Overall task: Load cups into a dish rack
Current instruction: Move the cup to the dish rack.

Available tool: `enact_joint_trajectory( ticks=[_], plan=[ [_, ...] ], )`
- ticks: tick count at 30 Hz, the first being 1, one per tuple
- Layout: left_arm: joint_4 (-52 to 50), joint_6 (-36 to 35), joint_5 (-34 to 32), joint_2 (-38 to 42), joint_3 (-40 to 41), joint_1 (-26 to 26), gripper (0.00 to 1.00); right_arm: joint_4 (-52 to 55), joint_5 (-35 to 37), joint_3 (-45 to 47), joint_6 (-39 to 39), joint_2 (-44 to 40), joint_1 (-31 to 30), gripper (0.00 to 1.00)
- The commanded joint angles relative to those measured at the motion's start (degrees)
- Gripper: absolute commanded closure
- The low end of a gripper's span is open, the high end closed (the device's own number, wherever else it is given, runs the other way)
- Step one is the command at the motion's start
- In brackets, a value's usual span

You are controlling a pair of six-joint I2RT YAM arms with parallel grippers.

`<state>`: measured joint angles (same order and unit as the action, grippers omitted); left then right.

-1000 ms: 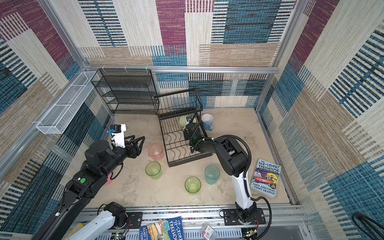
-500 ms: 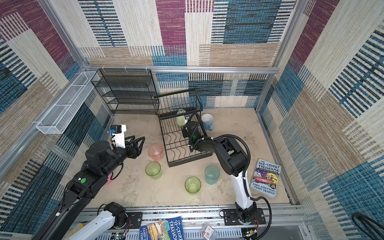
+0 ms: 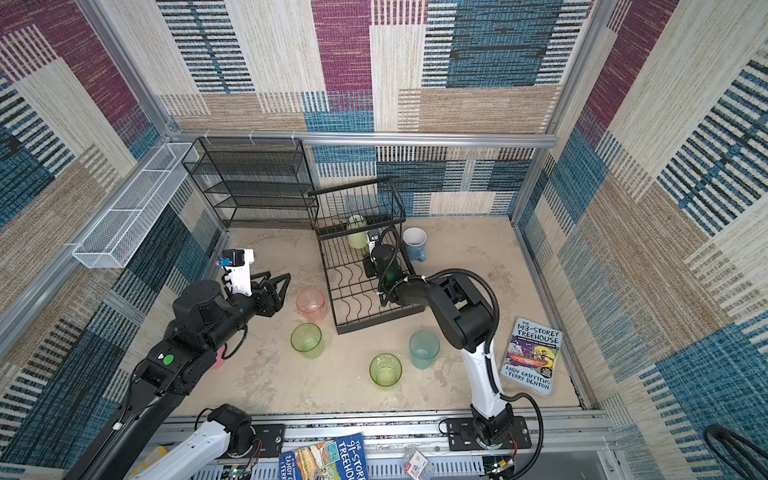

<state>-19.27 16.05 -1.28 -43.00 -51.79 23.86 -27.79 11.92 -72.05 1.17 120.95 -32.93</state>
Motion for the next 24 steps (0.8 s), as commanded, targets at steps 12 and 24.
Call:
enact_joint_trajectory(
  ticks=[12,24],
  plan=[
    [-0.1,0.6,-1.2,-0.3,0.2,-0.2,0.28,-8.5,-5.0,14.3,-1.4,-9.4,-0.2,0.34],
    [-4.5,3.2,-3.1,-1.4,-1.8,0.0,0.27,-7.1,-6.7,27.1,0.3,-23.0,-2.7,0.22]
  ],
)
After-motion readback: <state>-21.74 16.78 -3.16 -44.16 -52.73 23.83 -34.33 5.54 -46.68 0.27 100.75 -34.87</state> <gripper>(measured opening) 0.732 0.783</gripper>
